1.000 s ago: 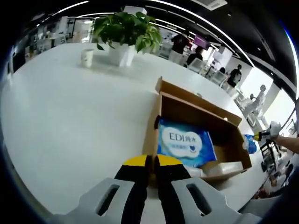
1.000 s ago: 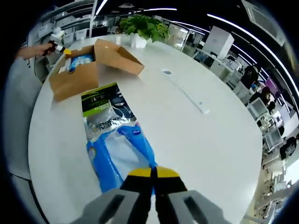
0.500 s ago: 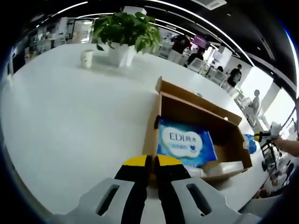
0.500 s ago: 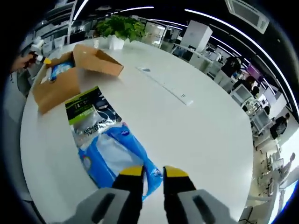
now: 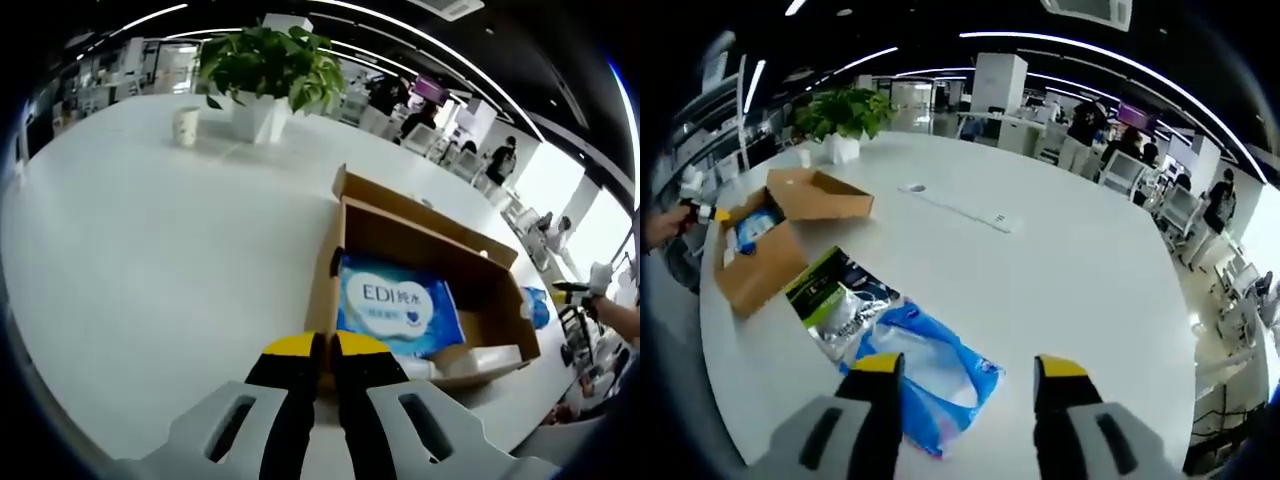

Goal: Operate the shoe box by opening the lid, removing the specified soft item, and placing it in the target area until the item is outside and the box remains undamaged.

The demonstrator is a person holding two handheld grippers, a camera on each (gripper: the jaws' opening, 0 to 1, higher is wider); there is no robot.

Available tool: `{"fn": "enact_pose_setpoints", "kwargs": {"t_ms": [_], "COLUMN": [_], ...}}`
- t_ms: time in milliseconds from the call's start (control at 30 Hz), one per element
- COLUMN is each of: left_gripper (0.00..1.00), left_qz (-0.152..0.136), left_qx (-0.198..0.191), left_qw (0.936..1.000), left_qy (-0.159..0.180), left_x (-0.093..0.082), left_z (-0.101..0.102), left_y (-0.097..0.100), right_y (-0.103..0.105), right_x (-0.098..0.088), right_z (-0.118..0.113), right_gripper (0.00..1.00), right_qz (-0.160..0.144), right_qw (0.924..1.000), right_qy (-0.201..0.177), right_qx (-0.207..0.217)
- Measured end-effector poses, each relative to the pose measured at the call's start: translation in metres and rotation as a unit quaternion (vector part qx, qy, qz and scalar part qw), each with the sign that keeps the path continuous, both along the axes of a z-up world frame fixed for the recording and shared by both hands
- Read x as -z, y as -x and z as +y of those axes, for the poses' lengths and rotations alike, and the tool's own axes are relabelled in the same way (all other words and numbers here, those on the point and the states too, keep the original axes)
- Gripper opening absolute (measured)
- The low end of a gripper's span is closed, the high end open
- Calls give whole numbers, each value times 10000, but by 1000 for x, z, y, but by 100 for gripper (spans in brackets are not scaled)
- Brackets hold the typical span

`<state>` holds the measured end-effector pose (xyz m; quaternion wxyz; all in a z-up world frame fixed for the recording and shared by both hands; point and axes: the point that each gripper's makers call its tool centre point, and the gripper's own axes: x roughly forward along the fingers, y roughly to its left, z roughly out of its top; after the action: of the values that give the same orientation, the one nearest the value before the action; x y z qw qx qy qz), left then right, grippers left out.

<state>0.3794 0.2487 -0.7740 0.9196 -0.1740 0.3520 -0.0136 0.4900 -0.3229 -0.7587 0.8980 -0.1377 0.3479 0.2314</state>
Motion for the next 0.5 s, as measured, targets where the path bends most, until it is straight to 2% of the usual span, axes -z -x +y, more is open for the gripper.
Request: {"fn": "enact_pose_setpoints", "kwargs": {"t_ms": [233, 500], "left_gripper": [4, 4], "left_qz": [-8, -13], "left_qx": [-2, -1], "left_qw": [10000, 10000], "left_qy": [9, 12], "left_x": [0, 0], "left_z": [0, -1], "left_y": [0, 0], "right_y": [16, 36], "right_x": [4, 22], "right_z": [6, 18], "right_gripper": [65, 72], "right_qz": [-12, 48], "right_qw": [9999, 10000], "right_qy": [-101, -29], "right_qx": [21, -57]}}
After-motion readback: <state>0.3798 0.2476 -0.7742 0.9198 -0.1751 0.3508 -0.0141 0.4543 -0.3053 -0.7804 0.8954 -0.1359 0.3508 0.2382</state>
